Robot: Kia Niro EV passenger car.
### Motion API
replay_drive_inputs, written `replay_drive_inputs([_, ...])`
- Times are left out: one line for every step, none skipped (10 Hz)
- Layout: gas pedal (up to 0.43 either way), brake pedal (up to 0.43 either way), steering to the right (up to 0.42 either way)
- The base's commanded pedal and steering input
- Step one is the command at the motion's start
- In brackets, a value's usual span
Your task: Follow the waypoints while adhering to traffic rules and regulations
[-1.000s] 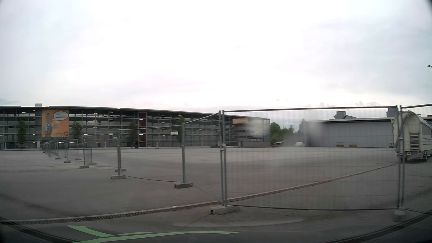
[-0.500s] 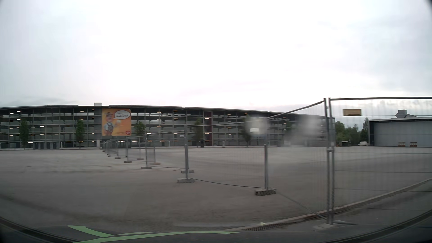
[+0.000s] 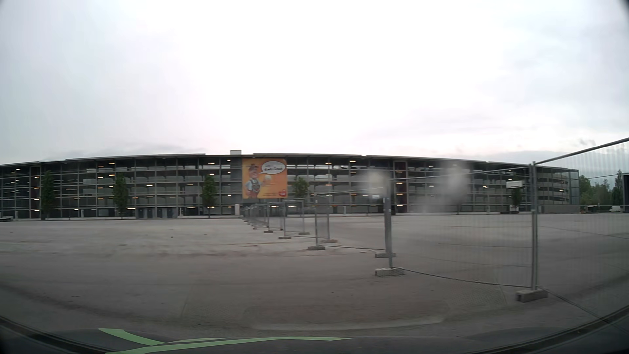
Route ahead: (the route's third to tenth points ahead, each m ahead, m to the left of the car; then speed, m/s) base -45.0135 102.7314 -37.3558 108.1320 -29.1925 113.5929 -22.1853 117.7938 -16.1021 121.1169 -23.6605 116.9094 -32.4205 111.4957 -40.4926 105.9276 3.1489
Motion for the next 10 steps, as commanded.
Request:
replay_drive_inputs([0.028,0.000,-0.659])
replay_drive_inputs([0.028,0.000,-0.658])
replay_drive_inputs([0.028,0.000,-0.658])
replay_drive_inputs([0.028,0.000,-0.658])
replay_drive_inputs([0.028,0.000,-0.658])
replay_drive_inputs([0.028,0.000,-0.659])
replay_drive_inputs([0.028,0.000,-0.660])
replay_drive_inputs([0.028,0.000,-0.659])
replay_drive_inputs([0.028,0.000,-0.659])
replay_drive_inputs([0.028,0.000,-0.660])
